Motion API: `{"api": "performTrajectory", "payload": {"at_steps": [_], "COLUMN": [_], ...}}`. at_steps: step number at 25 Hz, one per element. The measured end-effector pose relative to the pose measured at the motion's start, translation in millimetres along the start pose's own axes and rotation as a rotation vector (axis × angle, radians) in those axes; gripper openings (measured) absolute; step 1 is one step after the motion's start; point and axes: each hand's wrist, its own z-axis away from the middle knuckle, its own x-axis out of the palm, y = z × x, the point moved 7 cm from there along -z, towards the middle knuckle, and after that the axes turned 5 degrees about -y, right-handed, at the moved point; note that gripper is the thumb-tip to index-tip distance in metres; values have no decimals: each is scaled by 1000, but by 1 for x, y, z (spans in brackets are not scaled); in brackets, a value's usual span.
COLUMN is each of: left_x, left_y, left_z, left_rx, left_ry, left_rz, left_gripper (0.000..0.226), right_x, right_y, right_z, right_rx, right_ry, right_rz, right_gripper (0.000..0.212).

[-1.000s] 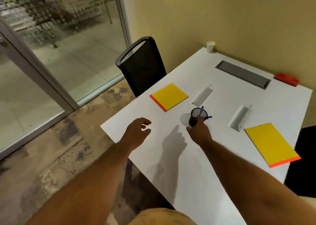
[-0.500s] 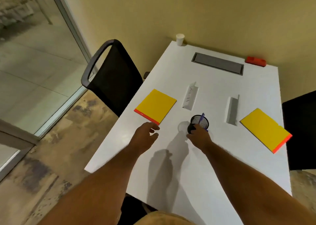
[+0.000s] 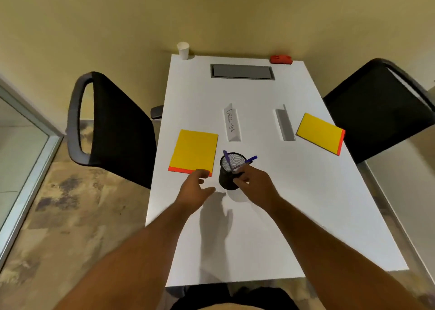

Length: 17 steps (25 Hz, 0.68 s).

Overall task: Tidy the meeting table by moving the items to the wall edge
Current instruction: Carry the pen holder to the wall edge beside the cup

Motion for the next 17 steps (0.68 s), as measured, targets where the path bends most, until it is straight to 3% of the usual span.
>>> {"api": "performTrajectory", "payload": {"at_steps": [4,8,13,17], "left_x": [-6,-24,-67,-99], "left_y": [12,15,-2,-4], "left_z": [24,67,117,125], "left_rx": [98,132,150,206], "left_ry": [-22,-6,124,134], "left_rz": [127,314,377,374], "left_gripper": [86,80,78,75], "right_x": [5,12,35,58], "right_y": [-49,-89,-125,-150], "right_z": [37,68,100,100], "right_rx": [-154,-255,-286,-210], "right_ry": [16,0,73,77], "right_rz": [-65,-199,-366,-374], "right_gripper": [8,11,47,86]}}
